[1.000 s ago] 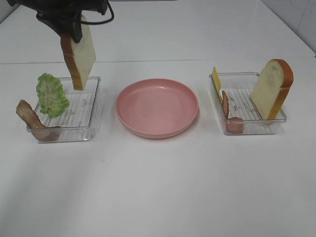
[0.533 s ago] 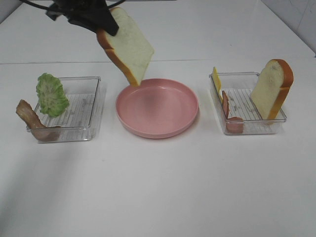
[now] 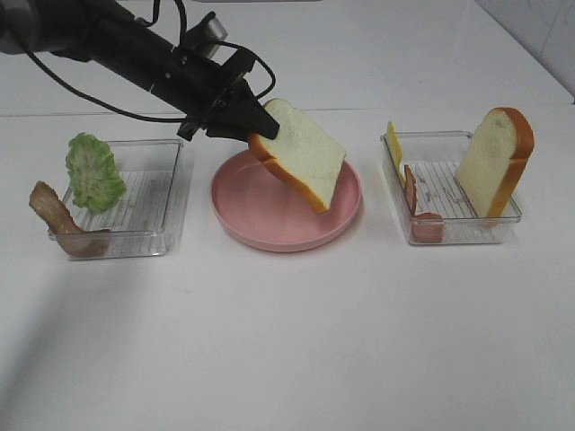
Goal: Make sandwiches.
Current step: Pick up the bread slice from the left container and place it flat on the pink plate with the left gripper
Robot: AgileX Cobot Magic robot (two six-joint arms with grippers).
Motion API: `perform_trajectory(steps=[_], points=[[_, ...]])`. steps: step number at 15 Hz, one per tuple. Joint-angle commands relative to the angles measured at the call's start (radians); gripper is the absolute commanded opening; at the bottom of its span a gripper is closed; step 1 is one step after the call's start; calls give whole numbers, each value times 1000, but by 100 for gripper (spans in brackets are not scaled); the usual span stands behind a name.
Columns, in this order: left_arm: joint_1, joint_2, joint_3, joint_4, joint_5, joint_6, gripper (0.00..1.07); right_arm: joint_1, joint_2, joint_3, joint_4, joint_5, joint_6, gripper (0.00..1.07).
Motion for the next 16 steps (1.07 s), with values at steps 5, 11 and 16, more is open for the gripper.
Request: perform_trajectory(steps=[5, 11, 16], points=[[-4, 26, -1, -35, -49, -13, 0, -4, -14, 1, 5, -8, 2, 80], [-30, 26, -1, -18, -81, -15, 10, -4, -14, 1, 5, -8, 2, 80], [-33, 26, -1, 130, -77, -145, 37, -4, -14, 1, 5, -8, 2, 80]])
